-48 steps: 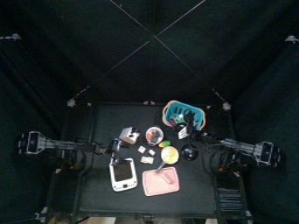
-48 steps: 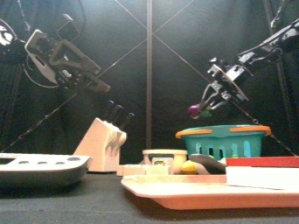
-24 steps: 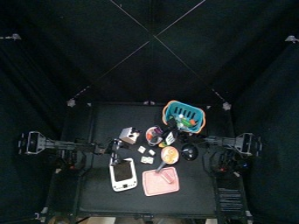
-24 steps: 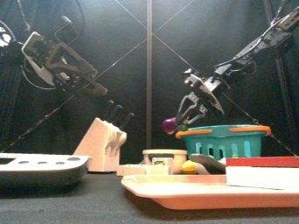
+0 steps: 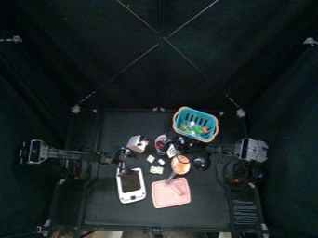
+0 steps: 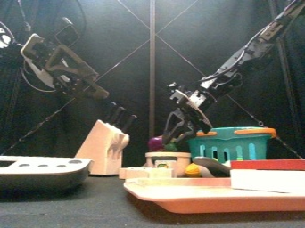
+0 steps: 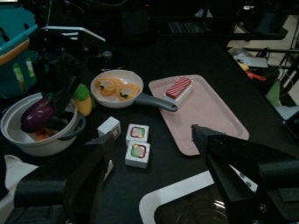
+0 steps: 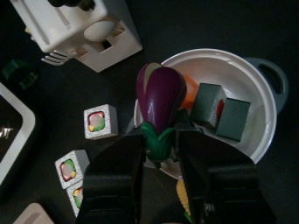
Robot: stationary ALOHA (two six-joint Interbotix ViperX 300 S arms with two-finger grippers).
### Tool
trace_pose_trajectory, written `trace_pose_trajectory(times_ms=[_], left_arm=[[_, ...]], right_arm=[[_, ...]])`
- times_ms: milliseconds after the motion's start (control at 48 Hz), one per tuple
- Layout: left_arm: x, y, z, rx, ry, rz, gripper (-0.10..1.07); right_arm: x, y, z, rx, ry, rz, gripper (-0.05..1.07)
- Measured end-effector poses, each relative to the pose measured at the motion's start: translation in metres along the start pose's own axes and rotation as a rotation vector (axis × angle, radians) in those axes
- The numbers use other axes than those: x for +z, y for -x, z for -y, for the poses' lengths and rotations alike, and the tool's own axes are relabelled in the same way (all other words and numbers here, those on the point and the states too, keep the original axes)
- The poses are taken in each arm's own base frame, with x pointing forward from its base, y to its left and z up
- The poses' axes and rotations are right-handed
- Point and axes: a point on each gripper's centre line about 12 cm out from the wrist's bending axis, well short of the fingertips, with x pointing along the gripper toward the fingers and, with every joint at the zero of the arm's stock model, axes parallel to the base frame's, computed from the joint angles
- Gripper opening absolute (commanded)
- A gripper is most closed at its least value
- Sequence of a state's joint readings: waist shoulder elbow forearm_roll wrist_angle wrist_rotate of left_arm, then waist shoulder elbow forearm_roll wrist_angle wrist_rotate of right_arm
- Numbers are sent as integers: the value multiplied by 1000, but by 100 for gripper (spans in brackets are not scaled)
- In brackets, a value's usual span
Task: Place eggplant in pot
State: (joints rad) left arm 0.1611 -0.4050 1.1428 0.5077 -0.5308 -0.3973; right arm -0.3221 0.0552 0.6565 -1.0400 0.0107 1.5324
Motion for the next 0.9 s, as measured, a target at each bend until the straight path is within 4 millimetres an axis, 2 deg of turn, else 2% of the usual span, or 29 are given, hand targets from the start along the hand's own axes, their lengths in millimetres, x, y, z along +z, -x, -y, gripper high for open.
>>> trace_pose_trajectory(times_ms=[312,708,896], left_arm=[[-1,0,0,-1,-1,-3,102],[-1,0,1,-2,0,-3,102],[-1,0,1,-2,0,-3,102]], right_arm=[[-4,-8,3,-10,-1,-17,67],[-2,-8,1,-8,1,-12,82],[0,-8,1,-12,-1,-8,84]])
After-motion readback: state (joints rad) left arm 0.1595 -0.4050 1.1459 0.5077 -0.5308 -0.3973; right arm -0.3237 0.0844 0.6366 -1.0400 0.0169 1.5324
